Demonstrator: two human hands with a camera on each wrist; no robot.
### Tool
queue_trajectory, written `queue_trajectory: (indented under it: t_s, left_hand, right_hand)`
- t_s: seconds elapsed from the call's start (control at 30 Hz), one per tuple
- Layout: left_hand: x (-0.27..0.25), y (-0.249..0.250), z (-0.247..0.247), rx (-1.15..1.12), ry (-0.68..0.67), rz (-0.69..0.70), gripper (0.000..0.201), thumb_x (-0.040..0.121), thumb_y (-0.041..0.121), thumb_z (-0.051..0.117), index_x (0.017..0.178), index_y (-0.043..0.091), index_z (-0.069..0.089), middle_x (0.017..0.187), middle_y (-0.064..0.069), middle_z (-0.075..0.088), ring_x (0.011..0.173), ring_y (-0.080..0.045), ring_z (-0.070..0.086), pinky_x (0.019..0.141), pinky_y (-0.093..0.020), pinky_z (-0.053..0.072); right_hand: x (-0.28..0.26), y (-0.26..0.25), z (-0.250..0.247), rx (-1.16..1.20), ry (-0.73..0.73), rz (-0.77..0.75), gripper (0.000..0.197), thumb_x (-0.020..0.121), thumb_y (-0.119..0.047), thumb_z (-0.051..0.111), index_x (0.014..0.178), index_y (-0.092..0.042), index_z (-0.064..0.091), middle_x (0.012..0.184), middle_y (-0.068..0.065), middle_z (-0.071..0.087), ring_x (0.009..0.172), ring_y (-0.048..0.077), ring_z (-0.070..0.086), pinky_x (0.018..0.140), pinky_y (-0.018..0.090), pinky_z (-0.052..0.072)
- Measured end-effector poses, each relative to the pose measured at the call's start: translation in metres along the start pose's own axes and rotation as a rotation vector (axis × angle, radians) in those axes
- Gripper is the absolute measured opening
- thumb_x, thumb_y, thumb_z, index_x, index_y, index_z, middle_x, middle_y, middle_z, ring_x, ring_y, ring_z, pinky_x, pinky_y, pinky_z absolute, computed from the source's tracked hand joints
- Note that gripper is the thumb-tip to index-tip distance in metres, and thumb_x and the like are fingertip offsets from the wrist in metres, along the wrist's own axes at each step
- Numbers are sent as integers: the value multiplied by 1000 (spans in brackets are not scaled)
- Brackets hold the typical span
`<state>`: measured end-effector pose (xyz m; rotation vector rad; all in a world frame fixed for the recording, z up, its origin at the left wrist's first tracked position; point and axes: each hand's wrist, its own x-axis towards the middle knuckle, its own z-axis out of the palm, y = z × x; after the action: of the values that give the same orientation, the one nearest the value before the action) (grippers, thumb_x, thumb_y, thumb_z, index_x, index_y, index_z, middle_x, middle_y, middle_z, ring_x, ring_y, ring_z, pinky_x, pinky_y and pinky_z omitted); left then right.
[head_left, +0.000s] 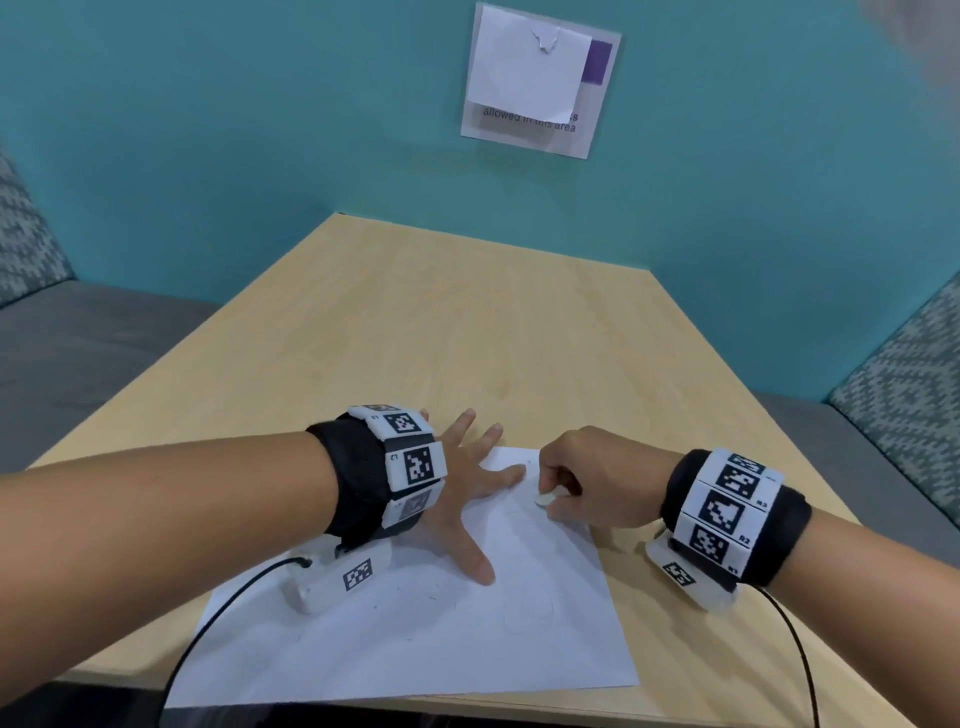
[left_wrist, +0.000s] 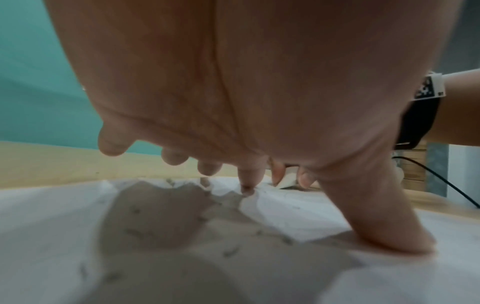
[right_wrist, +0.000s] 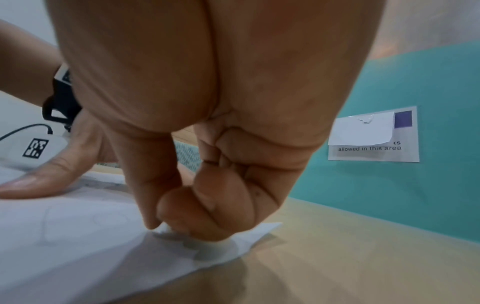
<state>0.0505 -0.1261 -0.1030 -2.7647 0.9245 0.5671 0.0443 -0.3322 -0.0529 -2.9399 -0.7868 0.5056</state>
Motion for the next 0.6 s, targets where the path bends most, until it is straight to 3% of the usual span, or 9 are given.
queue_trajectory:
  t_s: [0.1,0.23,0.37,0.5,0.53,0.6]
  left_hand:
    - [-1,-1,4,-84,7,10,119,60,90,57,146,58,-20,161,1,-30,143,-33,-36,109,-73,-9]
    - [-6,2,1,-107,21,21,113,68,82,63,146,60,-15,160,-2,-32,141,-37,-38,108,-73,-9]
    - [-4,3,4,-86,30,-2,115,64,87,60,141,64,-22,160,-2,-33,139,-37,-41,108,-74,-12]
    - [-6,5,1,-93,15,8,97,67,82,64,147,60,14,160,-7,-31,139,-42,-39,107,-75,-10]
    - [-6,5,0,-95,20,13,95,67,82,64,146,59,16,161,-7,-30,139,-42,-39,108,-74,-11]
    - [-5,3,3,-101,22,6,105,65,85,62,146,63,-1,161,-5,-30,139,-40,-39,108,-72,-13]
  right_hand:
    - [-5,-15,4,38,-2,-66,16,85,-26,64,97,-16,64,71,-13,53,61,4,48,59,19,40]
    - [-13,-43,13,82,-55,-215,12,85,-19,62,95,-13,64,68,-14,51,57,1,46,55,15,37]
    - [4,-18,-2,38,19,-75,12,84,-20,62,94,-14,66,68,-12,51,58,3,46,58,21,37]
    - [-6,-46,12,72,-74,-231,13,83,-19,61,96,-16,64,70,-13,54,59,1,49,56,14,38]
    - [-5,-46,12,63,-81,-241,12,83,-18,62,94,-15,64,68,-15,51,58,0,47,55,13,36]
    - [4,-34,1,17,-33,-170,10,84,-18,63,93,-14,65,69,-17,50,59,0,47,60,17,36]
